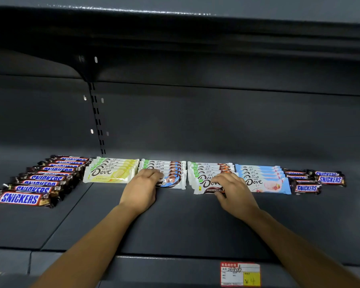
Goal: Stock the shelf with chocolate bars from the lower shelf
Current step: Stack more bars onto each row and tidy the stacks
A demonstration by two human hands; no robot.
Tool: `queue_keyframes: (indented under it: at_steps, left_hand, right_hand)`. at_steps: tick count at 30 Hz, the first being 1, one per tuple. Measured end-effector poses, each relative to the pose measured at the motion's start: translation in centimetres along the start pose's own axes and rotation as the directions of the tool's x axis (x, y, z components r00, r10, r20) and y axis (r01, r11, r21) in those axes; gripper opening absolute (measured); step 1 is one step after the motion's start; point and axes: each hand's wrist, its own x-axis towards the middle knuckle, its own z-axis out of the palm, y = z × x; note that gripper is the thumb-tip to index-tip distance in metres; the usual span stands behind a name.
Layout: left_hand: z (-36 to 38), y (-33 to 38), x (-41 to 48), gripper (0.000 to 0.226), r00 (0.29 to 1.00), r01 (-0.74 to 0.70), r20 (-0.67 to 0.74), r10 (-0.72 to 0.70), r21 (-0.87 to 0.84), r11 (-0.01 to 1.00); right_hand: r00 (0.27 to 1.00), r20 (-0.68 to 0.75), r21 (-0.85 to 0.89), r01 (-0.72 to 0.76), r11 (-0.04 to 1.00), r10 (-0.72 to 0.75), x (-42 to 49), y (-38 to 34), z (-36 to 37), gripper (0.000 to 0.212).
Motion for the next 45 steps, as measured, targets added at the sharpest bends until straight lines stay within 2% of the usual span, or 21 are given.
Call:
queue_keyframes:
  at_steps: [12,20,25,29,32,39,41,45]
  left_hand:
    - [0.2,0.0,0.1,0.049,1.0,0.002,0.012,-0.002,0.004,1.0]
    - [0.3,-0.1,0.2,0.049,1.0,-0.021,-0.003,0.021,0.011,1.0]
    - [-0.1,0.6,0.0,0.037,0.983,-0.153,-0.091,0.16,0.077,0.985]
    - [0.1,2.2,0.5,0.037,0.958,-0.254,-0.108,0.266,0.118,0.96]
    - [0.3,3.9,1.4,0.043,0.943,-0.323,-0.025,0.332,0.175,0.93]
    - [2.6,8.1,2.7,0.059,0.951,-0.297,0.14,0.277,0.145,0.944]
    - [3.0,8.3,2.8,0.052,0.953,-0.291,0.134,0.271,0.168,0.942]
    - [3.4,8.0,2.9,0.038,0.964,-0.265,0.034,0.263,0.182,0.947]
  right_hand:
    - [0.997,0.068,-0.006,-0.025,1.0,0.026,0.1,-0.3,-0.1,0.033]
    - [0.998,0.049,-0.022,-0.024,0.999,0.025,0.1,-0.5,-0.3,0.037]
    - [0.987,-0.039,-0.056,-0.158,0.986,0.156,-0.2,-0.5,-0.9,0.057]
    - [0.972,0.027,-0.101,-0.228,0.968,0.232,-0.5,0.2,-1.4,0.065]
    - [0.967,0.085,-0.084,-0.235,0.968,0.242,-0.5,0.3,-1.3,0.063]
    - [0.976,0.104,-0.072,-0.186,0.98,0.193,-0.4,0.0,-1.4,0.058]
    - [0.976,0.106,-0.064,-0.183,0.981,0.189,-0.4,0.0,-1.4,0.058]
    - [0.975,0.121,-0.061,-0.18,0.982,0.187,-0.4,-0.2,-1.4,0.057]
